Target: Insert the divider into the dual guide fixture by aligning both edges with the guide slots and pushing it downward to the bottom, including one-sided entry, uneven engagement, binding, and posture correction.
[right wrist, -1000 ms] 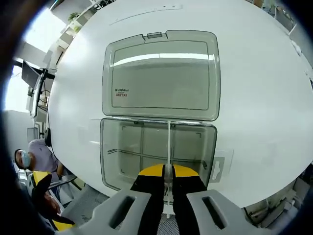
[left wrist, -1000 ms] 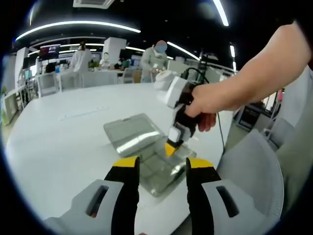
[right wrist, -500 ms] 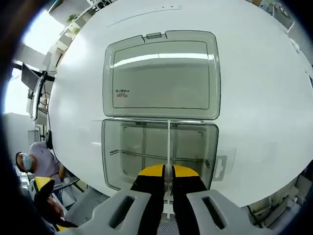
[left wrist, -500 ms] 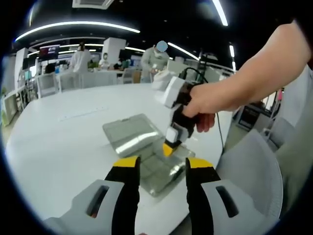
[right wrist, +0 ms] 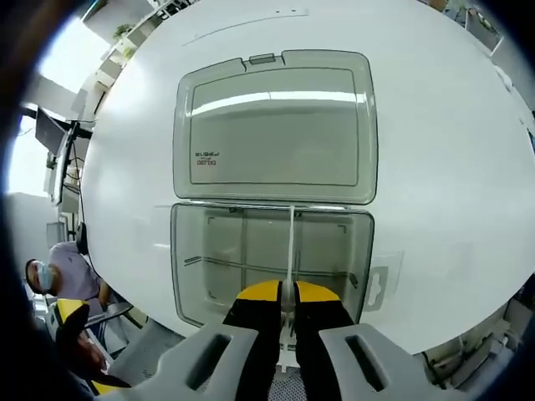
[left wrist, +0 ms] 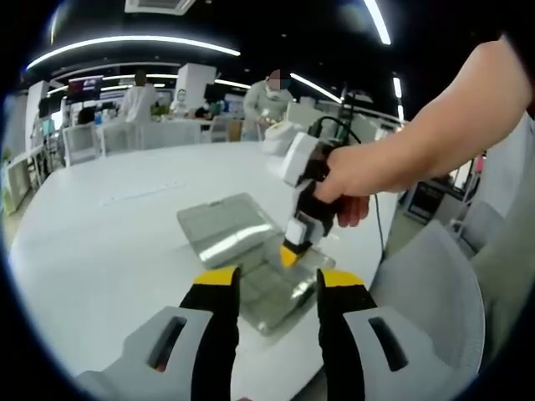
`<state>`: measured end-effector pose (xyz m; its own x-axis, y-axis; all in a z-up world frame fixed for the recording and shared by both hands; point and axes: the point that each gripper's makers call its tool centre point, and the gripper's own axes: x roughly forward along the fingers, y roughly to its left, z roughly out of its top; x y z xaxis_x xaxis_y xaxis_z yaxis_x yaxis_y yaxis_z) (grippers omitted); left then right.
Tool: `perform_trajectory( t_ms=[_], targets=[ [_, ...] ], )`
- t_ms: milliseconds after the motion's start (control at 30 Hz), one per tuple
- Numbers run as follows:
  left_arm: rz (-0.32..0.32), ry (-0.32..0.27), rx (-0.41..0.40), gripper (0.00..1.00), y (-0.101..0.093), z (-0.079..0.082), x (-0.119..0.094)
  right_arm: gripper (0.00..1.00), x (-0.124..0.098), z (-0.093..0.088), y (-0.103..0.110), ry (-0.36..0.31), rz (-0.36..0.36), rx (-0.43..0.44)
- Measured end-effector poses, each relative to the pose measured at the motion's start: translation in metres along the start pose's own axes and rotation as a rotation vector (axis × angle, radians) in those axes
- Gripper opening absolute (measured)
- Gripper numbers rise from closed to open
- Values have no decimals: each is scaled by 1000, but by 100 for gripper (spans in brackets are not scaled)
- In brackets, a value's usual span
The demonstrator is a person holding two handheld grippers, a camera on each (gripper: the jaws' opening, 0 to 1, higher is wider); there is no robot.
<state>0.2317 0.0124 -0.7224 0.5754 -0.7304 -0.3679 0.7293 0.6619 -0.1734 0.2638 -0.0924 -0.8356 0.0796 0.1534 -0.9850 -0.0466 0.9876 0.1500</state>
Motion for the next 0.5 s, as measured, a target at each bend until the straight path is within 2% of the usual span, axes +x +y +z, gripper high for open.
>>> perform_trajectory(
  t_ms=[267, 500],
  targets=[
    [-3, -1, -2, 34, 0, 1, 3, 0, 1, 4, -1, 7, 4, 1],
    [-4, 0, -2, 34, 2, 0, 5, 0, -1, 0, 0, 7, 7, -3]
  ],
)
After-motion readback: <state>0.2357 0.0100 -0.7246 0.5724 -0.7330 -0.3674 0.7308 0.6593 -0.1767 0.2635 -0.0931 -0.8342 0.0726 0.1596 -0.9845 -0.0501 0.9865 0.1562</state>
